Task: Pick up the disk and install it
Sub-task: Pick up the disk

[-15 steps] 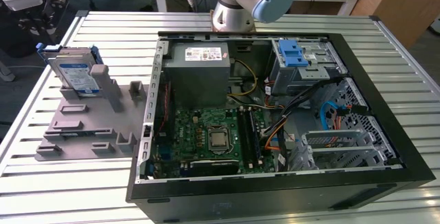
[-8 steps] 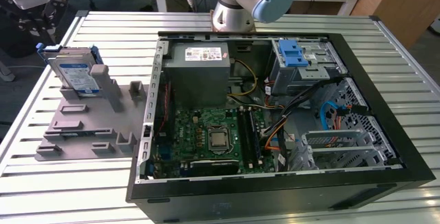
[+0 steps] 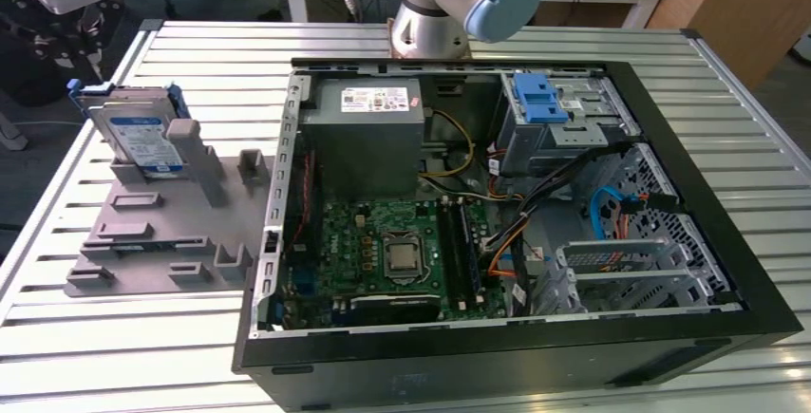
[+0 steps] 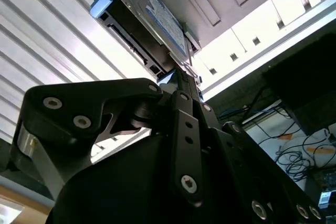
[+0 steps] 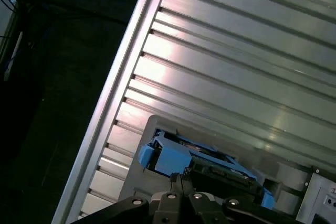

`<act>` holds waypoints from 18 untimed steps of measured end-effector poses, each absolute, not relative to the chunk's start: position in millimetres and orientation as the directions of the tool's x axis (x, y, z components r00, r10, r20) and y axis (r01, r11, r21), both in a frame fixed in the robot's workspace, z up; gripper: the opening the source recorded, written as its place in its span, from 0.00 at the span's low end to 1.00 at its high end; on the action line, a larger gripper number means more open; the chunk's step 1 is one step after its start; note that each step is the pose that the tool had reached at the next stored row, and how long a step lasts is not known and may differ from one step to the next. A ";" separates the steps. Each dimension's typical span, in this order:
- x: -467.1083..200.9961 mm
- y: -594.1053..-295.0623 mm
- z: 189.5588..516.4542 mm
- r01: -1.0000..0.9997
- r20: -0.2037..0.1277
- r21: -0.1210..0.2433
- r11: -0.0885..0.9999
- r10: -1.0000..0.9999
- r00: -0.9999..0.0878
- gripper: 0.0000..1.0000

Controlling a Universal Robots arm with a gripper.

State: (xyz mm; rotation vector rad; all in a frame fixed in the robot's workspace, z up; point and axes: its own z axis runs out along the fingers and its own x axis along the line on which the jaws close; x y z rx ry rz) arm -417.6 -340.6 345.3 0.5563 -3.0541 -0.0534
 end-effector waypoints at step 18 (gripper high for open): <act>-417.7 -340.6 339.7 -0.593 0.010 0.034 0.804 -0.594 -0.805 0.11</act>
